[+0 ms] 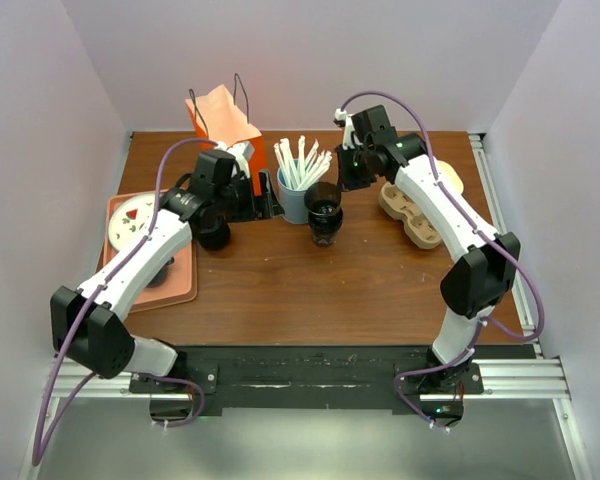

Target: Pack the takeout coffee

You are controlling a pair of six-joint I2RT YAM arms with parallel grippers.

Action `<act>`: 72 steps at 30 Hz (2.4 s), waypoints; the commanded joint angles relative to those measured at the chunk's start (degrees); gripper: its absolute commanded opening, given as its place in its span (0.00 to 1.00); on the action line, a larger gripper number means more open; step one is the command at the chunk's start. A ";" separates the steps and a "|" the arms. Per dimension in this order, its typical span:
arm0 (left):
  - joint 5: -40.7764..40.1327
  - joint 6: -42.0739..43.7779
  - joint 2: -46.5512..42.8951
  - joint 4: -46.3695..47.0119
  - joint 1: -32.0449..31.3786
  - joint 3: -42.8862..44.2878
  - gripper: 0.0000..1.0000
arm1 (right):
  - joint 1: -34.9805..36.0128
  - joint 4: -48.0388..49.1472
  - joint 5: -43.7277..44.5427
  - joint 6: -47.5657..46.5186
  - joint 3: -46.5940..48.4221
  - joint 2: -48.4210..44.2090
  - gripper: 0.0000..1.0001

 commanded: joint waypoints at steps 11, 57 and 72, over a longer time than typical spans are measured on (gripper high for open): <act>-0.56 -0.27 -2.51 -1.52 -0.25 6.56 0.83 | 0.32 -4.70 -3.09 5.40 6.81 -5.30 0.00; -2.41 0.17 -8.40 -7.23 -0.16 -0.55 0.82 | 11.40 37.49 -7.14 25.45 -51.90 -24.82 0.00; -3.37 1.05 -8.13 -7.06 -0.25 -0.47 0.82 | 11.31 31.43 -1.17 24.65 -49.62 -24.82 0.15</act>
